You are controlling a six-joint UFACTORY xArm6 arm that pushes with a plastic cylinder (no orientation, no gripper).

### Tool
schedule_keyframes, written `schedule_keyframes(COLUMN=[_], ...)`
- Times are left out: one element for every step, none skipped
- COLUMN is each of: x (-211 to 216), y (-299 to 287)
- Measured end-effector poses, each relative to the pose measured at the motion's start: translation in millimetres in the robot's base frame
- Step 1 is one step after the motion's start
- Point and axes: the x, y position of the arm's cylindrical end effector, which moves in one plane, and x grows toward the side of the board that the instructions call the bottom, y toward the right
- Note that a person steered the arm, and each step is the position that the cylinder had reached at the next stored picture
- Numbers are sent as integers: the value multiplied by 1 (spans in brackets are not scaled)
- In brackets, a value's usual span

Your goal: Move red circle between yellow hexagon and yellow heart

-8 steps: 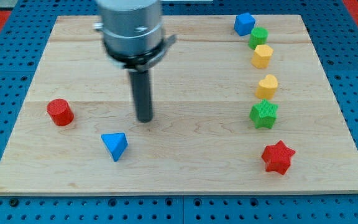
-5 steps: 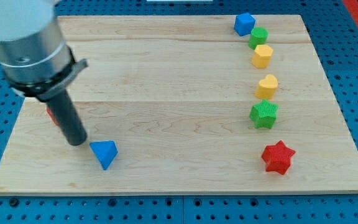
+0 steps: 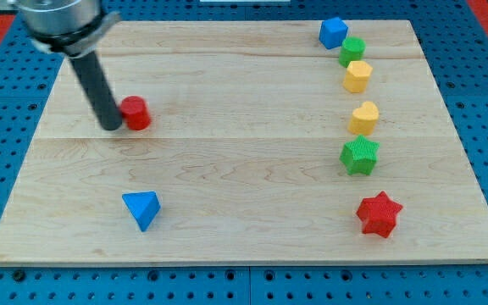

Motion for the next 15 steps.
schedule_keyframes(x=[-17,-35,-45,-53,-60,-61,-83,-93,-89,-73,-58,-45,-17,-7,-7], y=[41,35,45,70,122,178,186,196,226,263,257,216,198,206,230])
